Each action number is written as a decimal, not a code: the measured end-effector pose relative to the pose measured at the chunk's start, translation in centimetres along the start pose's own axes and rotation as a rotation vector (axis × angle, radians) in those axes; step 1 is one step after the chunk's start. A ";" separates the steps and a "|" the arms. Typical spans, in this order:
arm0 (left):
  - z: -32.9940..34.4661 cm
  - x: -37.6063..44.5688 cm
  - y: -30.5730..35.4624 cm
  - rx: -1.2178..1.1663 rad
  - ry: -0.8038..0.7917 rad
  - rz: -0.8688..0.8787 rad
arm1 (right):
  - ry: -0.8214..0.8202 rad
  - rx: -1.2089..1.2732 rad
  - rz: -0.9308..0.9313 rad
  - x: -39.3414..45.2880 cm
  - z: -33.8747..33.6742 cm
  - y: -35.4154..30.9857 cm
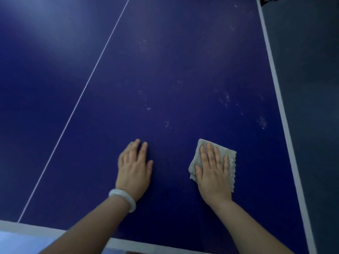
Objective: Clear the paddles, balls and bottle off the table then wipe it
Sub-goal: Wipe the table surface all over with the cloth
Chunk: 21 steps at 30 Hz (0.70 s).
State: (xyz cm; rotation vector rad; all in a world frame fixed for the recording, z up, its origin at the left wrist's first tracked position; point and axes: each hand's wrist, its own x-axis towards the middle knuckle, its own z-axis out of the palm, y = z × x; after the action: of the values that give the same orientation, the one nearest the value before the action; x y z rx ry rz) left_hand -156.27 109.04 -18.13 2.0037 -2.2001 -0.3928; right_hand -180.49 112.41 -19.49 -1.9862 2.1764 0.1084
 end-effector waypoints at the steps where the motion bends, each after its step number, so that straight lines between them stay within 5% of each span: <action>1: -0.7 0.9 -2.0 0.003 0.008 -0.070 | 0.000 -0.002 0.049 0.2 0.0 -0.3; 5: -2.0 3.2 -8.5 0.047 -0.026 -0.304 | 0.029 0.052 0.382 0.1 0.0 -3.3; 7: -1.9 3.4 -9.7 0.097 -0.040 -0.295 | 0.071 0.046 0.386 -1.0 0.3 -6.2; 15: -1.1 3.1 -10.2 0.145 0.009 -0.266 | 0.054 -0.022 -0.389 4.2 0.2 -11.2; 18: -1.1 3.1 -10.0 0.126 0.003 -0.263 | -0.026 0.019 -0.052 9.9 -2.0 -7.3; 21: -1.3 3.2 -9.9 0.108 0.014 -0.274 | 0.075 0.022 0.242 8.8 -1.9 -8.2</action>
State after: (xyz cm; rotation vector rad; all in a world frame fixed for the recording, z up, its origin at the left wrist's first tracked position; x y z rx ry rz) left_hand -146.76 104.94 -19.98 2.3667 -1.9807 -0.2932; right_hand -173.26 102.62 -18.74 -1.7339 2.4464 0.0446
